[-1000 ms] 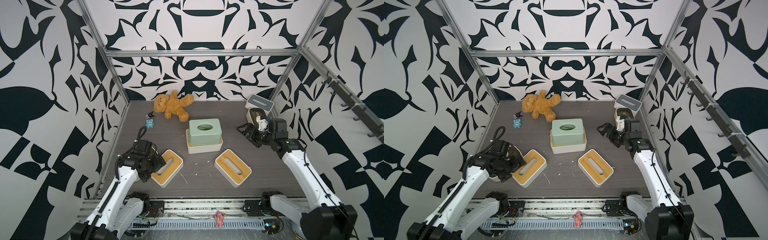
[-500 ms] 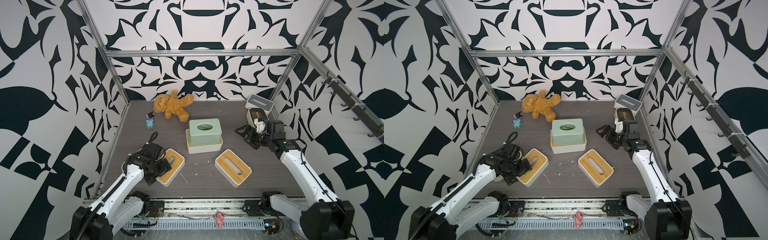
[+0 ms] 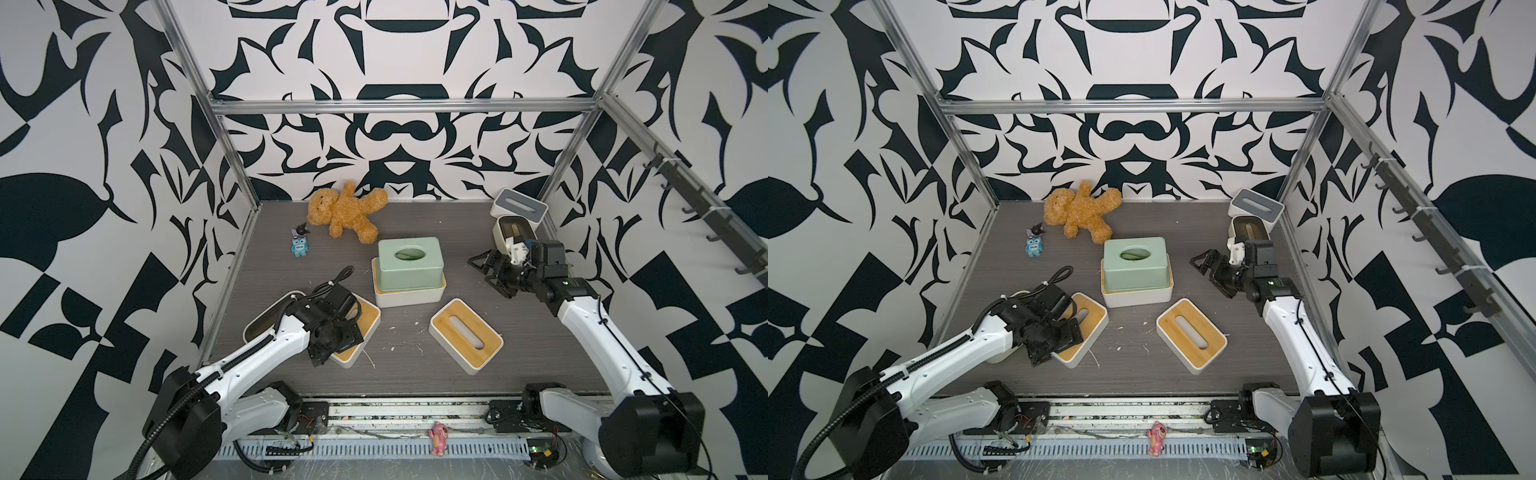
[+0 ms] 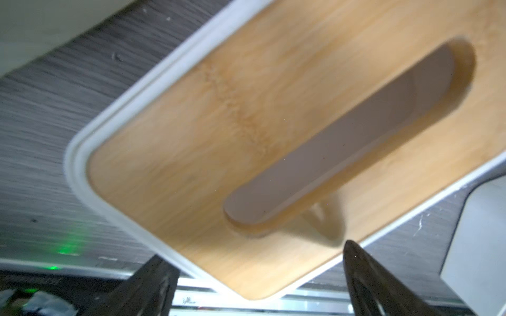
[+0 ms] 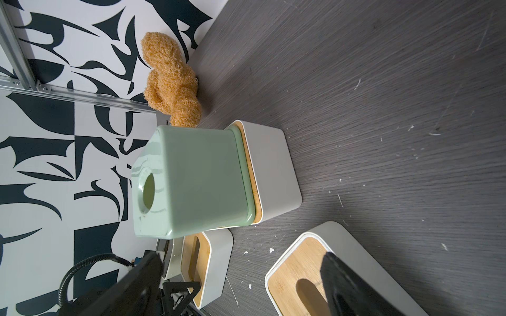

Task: Stack the tissue boxes
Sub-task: Move the tissue box to the center of the board, then pick up the tissue box from the center of the board.

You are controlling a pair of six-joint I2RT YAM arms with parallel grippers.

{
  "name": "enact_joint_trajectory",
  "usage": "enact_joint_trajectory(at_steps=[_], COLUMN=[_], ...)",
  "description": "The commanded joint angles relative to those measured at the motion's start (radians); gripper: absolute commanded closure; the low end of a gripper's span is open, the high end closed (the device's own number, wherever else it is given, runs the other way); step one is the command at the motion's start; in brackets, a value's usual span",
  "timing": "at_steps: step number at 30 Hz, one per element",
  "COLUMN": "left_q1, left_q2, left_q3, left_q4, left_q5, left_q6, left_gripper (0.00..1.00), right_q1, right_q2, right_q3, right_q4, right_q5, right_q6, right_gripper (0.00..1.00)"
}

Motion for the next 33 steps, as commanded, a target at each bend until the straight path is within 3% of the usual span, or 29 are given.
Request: enact_joint_trajectory(at_steps=[1,6,8,15,24,33], left_q1=[-0.001,0.039,0.092,0.186,0.290,0.315], left_q2=[-0.048,-0.062,-0.012,0.208,0.300,0.368], left_q3=[0.063,0.100,0.124,0.243,0.268,0.274], left_q4=[-0.123,-0.066,-0.032,-0.041,-0.043,-0.062], left_q5=[-0.090,-0.135,-0.072,-0.011,0.025,0.041], left_q6=[0.127,0.355,0.437,0.617,0.699,0.763], left_gripper=[0.03,0.03,0.05,0.07,0.07,0.11], right_q1=[-0.001,-0.001,0.000,0.001,-0.001,-0.001], right_q2=[-0.031,-0.071,-0.096,-0.203,-0.253,-0.270], right_q3=[0.017,0.008,-0.006,-0.045,-0.053,-0.054], right_q4=[0.006,0.010,0.021,0.057,0.023,0.024], right_q5=[0.011,-0.004,-0.013,-0.064,-0.075,-0.074], right_q6=[-0.018,-0.028,-0.028,-0.039,-0.065,-0.062], right_gripper=[0.06,0.05,0.05,0.03,0.03,0.03])
